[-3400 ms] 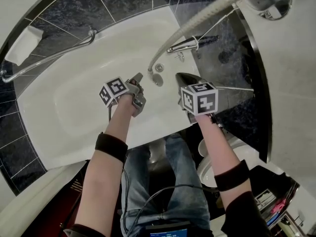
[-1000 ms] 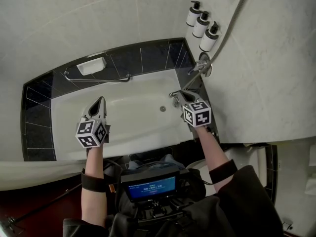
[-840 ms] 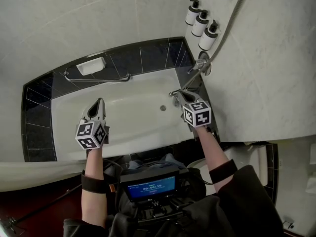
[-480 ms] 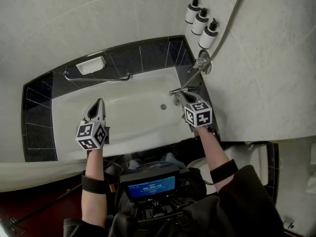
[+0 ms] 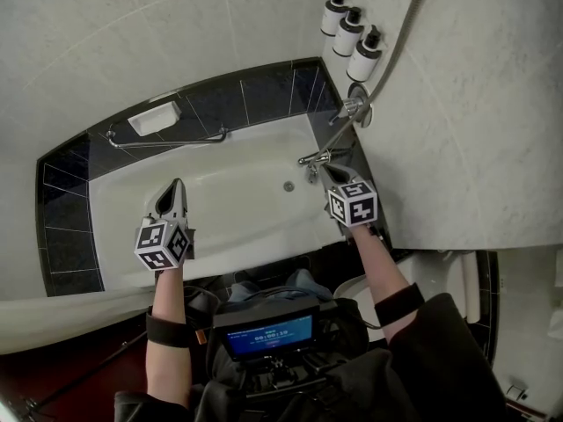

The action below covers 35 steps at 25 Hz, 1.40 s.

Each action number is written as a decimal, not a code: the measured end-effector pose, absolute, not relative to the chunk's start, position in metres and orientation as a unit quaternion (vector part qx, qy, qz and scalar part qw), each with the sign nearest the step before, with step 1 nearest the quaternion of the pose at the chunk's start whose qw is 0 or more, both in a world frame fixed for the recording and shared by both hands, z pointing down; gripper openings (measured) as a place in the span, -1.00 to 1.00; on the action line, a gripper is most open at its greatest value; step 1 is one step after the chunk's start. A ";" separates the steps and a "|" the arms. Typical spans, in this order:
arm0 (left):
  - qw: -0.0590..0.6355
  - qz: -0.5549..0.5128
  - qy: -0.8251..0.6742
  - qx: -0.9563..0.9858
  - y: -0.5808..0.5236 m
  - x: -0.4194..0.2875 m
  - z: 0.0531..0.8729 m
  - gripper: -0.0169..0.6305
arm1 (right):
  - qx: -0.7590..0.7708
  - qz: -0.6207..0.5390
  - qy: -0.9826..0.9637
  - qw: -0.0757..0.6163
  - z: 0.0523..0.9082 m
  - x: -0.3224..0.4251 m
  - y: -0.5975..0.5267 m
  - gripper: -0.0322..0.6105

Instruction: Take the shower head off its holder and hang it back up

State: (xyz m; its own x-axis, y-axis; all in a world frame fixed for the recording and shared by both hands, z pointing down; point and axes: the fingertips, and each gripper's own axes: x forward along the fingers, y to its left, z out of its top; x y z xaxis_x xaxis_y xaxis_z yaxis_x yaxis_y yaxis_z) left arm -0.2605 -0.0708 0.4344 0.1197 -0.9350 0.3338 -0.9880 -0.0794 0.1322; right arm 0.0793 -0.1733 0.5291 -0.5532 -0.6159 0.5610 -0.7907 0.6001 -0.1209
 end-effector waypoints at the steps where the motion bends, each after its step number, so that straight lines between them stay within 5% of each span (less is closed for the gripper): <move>1: 0.164 0.082 -0.657 0.731 -0.072 -0.259 0.435 -0.94 | 0.409 0.184 -0.861 0.240 0.531 0.081 -0.173 -0.85; 20: 0.201 0.128 -0.604 0.760 -0.095 -0.215 0.494 -0.94 | 0.427 0.213 -0.832 0.282 0.596 0.109 -0.167 -0.84; 29: 0.209 0.164 -0.562 0.784 -0.115 -0.189 0.566 -0.95 | 0.410 0.231 -0.815 0.339 0.692 0.100 -0.159 -0.49; 35: 0.228 0.174 -0.534 0.796 -0.133 -0.159 0.643 -0.92 | 0.414 0.240 -0.810 0.340 0.754 0.103 -0.163 -0.45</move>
